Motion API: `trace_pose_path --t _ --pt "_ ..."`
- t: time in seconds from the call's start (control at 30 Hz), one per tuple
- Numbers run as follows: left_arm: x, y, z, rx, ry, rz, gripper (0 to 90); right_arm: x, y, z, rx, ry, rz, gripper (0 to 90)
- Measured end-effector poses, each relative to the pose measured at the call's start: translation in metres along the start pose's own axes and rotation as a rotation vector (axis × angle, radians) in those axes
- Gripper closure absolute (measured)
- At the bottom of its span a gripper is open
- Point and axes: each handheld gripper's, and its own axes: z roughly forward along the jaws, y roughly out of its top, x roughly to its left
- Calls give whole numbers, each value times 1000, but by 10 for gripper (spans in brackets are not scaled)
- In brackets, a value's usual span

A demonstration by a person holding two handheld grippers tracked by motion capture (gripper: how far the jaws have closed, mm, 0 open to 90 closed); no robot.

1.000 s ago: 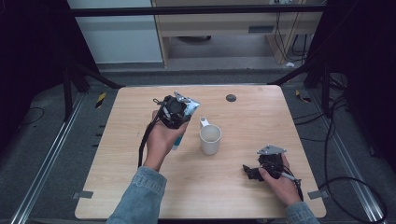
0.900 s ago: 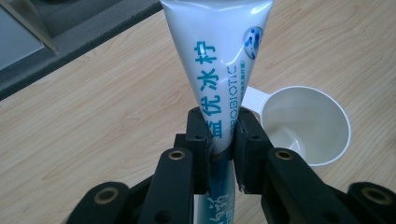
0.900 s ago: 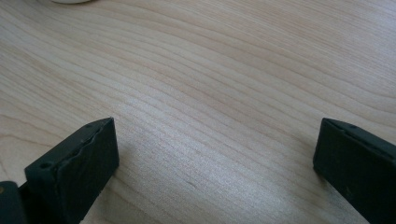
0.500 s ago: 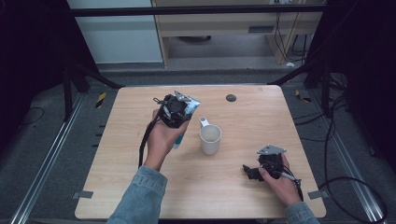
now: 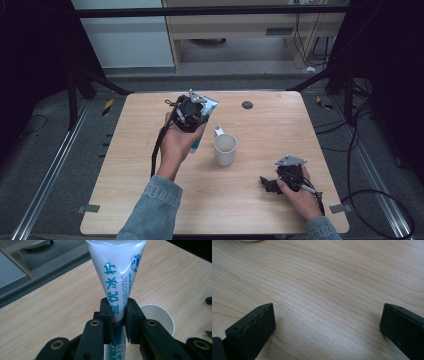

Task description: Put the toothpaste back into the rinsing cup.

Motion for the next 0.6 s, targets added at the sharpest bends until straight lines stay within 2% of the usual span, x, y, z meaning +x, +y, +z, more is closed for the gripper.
trace_pose_path --t 0.17,0.6 --pt "-1 5 -5 -22 9 5 778 0 0 0 0 0 -3 4" --pt "-9 14 -12 -68 0 13 777 0 0 0 0 -1 -7 4"
